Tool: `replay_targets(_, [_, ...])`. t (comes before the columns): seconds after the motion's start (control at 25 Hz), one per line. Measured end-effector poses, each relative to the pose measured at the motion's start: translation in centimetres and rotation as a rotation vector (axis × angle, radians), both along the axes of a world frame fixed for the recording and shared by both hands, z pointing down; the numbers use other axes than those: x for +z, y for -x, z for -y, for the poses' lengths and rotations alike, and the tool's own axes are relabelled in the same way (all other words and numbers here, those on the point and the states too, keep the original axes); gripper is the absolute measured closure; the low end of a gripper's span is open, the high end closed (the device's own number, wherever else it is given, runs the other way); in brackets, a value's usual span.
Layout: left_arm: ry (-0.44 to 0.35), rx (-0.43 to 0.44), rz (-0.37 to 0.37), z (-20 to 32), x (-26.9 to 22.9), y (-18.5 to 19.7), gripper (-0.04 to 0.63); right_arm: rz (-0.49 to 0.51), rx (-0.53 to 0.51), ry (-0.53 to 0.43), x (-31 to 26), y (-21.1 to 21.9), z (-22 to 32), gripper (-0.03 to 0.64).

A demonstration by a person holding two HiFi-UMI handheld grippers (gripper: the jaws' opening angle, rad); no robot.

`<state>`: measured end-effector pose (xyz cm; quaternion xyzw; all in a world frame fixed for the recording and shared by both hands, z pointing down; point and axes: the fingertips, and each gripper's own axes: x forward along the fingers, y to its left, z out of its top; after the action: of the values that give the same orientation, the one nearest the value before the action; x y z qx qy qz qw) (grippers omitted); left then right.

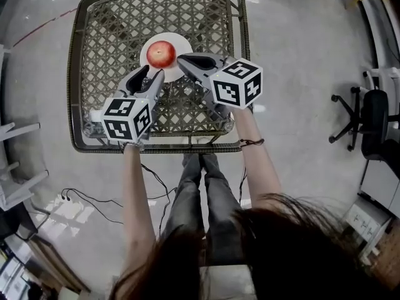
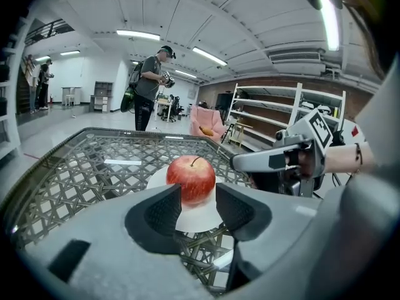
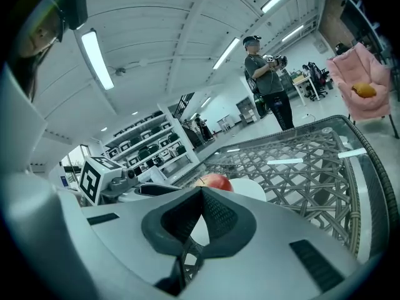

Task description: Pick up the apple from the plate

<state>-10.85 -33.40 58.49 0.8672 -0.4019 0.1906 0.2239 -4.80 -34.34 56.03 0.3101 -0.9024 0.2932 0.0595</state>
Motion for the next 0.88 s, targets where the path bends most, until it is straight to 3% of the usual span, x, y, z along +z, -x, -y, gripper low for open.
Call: replay_targets(0.88, [-0.095, 0.087, 0.046, 2.7, 1.1, -0.5, 0.247, -0.021, 0.047, -0.019, 1.9, -1.2, 1.9, 0.607])
